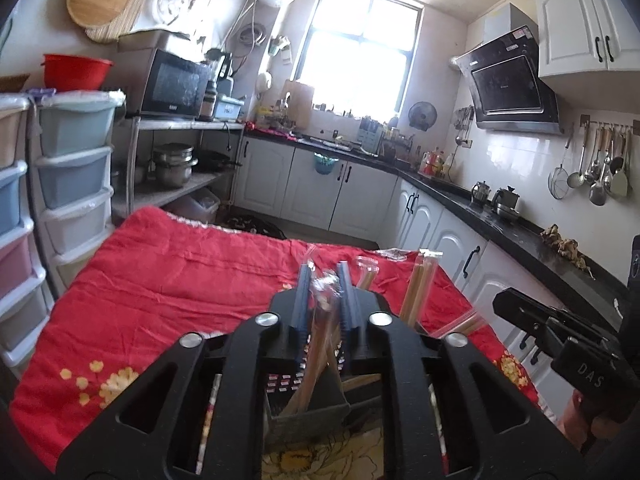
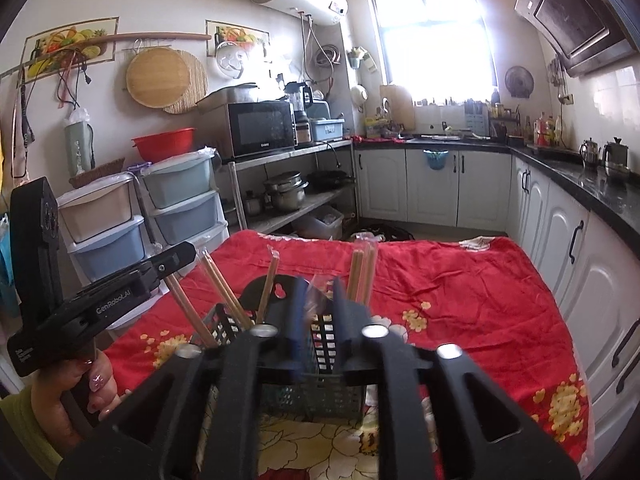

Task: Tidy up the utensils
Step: 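Lower the chopsticks into the caddy and open both tools, then withdraw both tools from the caddy toward the chopstick pile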

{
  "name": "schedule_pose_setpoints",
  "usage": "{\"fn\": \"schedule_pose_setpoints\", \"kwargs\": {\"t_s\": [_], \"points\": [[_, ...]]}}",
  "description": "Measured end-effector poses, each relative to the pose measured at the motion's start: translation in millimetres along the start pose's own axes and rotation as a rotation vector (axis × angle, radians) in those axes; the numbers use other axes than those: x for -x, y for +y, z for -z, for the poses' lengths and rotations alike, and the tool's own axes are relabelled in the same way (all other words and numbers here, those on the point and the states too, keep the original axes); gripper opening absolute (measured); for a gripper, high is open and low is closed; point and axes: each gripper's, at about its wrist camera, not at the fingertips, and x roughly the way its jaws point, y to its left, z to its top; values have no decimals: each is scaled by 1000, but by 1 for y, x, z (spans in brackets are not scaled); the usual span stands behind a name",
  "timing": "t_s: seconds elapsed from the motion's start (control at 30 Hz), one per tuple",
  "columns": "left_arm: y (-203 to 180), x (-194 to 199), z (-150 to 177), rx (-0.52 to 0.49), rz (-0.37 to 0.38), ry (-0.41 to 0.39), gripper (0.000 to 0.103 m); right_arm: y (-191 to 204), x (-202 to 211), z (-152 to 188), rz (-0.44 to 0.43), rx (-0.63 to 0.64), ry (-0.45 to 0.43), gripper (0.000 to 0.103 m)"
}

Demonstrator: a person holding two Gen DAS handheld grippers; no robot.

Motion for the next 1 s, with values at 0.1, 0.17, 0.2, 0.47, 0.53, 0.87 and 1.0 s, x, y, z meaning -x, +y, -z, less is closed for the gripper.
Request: {"fn": "schedule_pose_setpoints", "kwargs": {"t_s": [0.1, 0.17, 0.2, 0.47, 0.53, 0.87, 1.0], "points": [[2, 1, 4, 12, 4, 10, 24, 0, 1, 2, 6, 5, 1, 23], [4, 2, 5, 27, 7, 18, 32, 0, 3, 4, 8, 4, 1, 28], [4, 3, 6, 32, 6, 21, 38, -1, 4, 4, 9, 3, 1, 30], [7, 16, 11, 68, 13, 42, 71, -6, 14, 10, 21, -20, 1, 44], [7, 20, 12, 73, 17, 41, 78, -8, 17, 12, 25, -26, 0, 48], [9, 42, 14, 79, 27, 28, 92, -15, 32, 19, 38, -50, 0, 57], [14, 49, 18, 92, 21, 32, 92, -15, 38, 23, 39, -51, 5, 58]]}}
